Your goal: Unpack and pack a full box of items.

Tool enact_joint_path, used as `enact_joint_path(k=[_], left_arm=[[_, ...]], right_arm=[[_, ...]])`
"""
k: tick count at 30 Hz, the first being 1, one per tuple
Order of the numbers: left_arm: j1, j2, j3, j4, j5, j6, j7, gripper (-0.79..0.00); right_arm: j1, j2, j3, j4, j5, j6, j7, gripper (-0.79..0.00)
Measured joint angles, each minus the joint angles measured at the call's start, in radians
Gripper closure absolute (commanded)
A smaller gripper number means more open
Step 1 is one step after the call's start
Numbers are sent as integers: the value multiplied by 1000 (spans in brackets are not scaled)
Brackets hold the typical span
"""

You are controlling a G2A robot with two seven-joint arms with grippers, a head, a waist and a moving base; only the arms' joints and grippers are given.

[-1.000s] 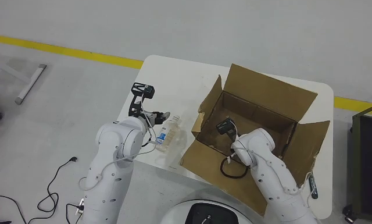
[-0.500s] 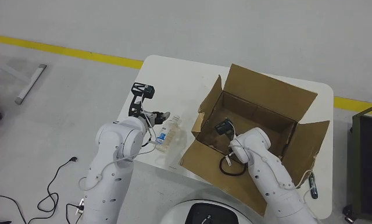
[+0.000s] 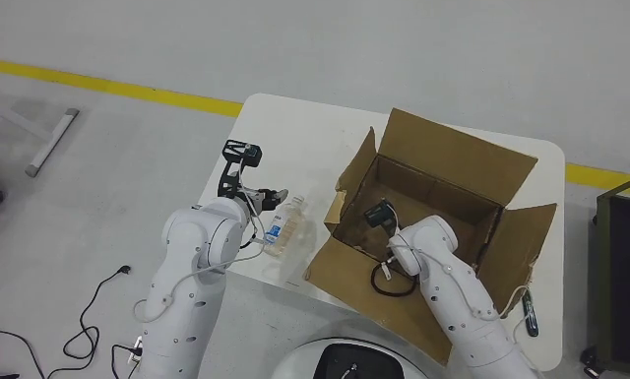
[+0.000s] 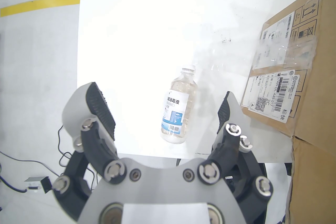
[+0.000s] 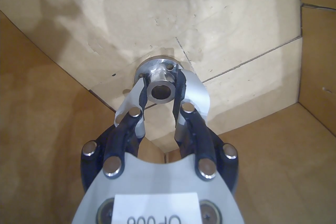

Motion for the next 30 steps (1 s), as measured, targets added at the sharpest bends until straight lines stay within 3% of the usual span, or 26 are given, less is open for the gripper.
enact_joint_path(k=[9, 17, 30], left_arm=[[0, 0, 0, 0, 0, 0, 0, -785], [0, 0, 0, 0, 0, 0, 0, -785], [0, 0, 0, 0, 0, 0, 0, -785]], right_arm=[[-98, 20, 136, -304, 49, -7, -31, 0], [-264, 43, 348, -659, 141, -73, -165, 0], [-301, 46, 367, -676, 137, -78, -199, 0]])
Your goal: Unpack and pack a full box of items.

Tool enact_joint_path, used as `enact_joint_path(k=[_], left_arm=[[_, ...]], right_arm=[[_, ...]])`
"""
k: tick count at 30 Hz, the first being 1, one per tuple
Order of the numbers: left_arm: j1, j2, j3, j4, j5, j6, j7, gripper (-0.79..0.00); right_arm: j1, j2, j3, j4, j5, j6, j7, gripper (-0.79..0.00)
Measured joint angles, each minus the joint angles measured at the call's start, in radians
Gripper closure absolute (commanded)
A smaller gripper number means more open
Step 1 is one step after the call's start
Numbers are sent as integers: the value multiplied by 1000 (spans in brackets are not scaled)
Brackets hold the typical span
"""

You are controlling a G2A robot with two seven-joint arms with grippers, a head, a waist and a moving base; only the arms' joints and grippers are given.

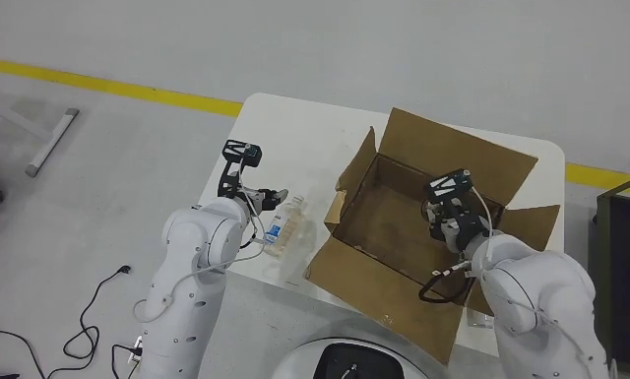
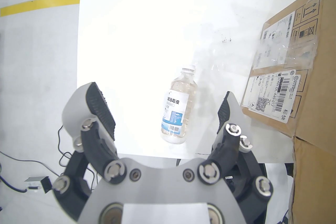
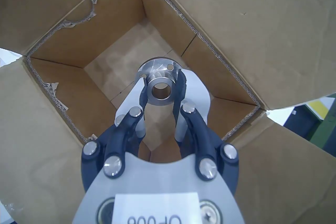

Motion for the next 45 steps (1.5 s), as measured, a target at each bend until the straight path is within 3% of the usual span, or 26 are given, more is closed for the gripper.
enact_joint_path(k=[6, 18, 34, 38, 45], left_arm=[[0, 0, 0, 0, 0, 0, 0, -785], [0, 0, 0, 0, 0, 0, 0, -785], [0, 0, 0, 0, 0, 0, 0, -785], [0, 0, 0, 0, 0, 0, 0, -785], [0, 0, 0, 0, 0, 0, 0, -785]], right_arm=[[11, 3, 32, -44, 35, 9, -113, 0], [40, 19, 335, -130, 192, 68, -182, 0], [-140, 39, 717, -92, 212, 120, -65, 0], [-194, 40, 718, -2, 181, 119, -57, 0], [-224, 44, 598, 181, 83, 103, -88, 0]])
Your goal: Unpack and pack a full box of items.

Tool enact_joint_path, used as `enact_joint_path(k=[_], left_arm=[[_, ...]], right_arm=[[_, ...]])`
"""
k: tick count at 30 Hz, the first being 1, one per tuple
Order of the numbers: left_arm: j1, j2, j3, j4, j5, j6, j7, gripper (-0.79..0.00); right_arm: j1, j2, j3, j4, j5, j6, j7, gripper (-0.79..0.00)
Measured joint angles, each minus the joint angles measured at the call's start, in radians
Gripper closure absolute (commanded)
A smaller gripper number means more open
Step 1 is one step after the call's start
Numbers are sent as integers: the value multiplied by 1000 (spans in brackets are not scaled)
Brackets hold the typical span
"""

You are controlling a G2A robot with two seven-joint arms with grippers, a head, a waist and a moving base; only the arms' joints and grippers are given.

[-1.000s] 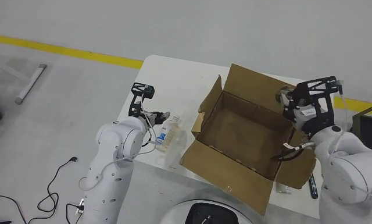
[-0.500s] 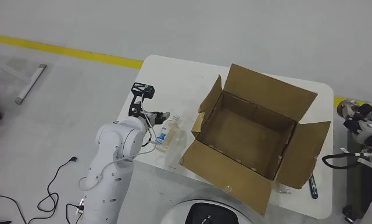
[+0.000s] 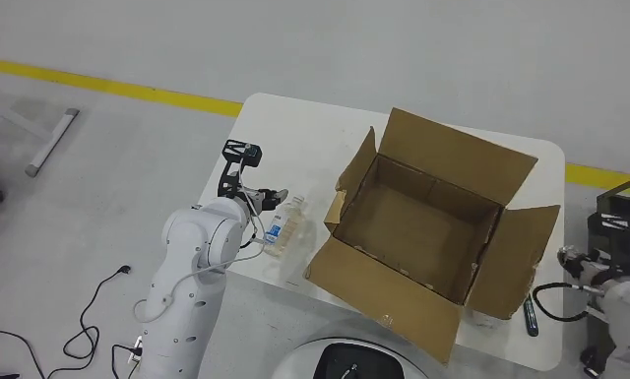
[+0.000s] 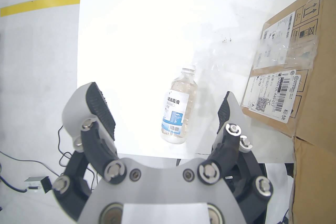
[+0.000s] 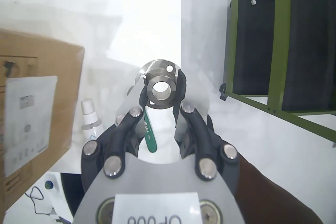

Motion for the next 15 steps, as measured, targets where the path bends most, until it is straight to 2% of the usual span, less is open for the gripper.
enact_joint_path(k=[15], left_arm=[[0, 0, 0, 0, 0, 0, 0, -785]], right_arm=[[182, 21, -193, 247, -185, -32, -19, 0]])
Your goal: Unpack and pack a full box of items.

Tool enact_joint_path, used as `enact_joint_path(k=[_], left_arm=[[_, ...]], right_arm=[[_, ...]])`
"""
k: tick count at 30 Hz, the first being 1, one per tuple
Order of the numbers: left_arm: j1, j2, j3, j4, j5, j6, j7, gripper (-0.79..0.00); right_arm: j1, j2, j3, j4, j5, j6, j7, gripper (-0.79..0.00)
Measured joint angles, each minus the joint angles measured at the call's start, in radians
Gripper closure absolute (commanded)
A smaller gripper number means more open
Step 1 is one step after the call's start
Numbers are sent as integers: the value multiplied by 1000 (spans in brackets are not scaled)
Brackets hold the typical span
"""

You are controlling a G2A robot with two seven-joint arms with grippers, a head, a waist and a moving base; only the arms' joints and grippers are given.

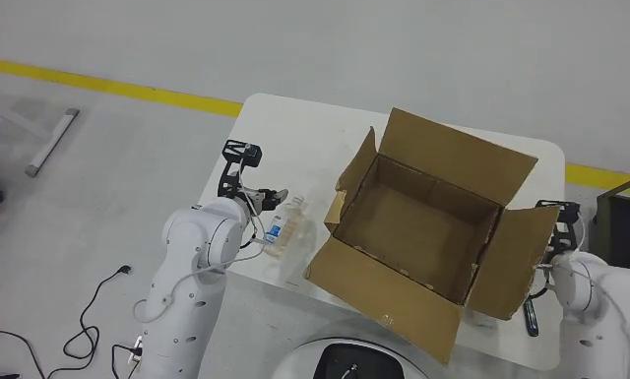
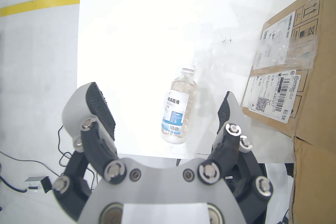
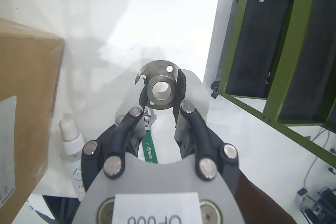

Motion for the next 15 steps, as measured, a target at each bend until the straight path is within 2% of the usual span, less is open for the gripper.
enact_joint_path(k=[11, 12, 13, 14, 15], left_arm=[[0, 0, 0, 0, 0, 0, 0, -785], [0, 0, 0, 0, 0, 0, 0, -785], [0, 0, 0, 0, 0, 0, 0, -785], [0, 0, 0, 0, 0, 0, 0, -785], [0, 0, 0, 0, 0, 0, 0, -785]], right_arm=[[35, 3, -55, 78, -12, 17, -9, -18], [35, 4, -56, 80, -11, 16, -12, -52], [35, 4, -58, 81, -10, 15, -14, -117], [36, 5, -59, 82, -10, 14, -16, -225], [36, 5, -60, 83, -9, 13, -16, -274]])
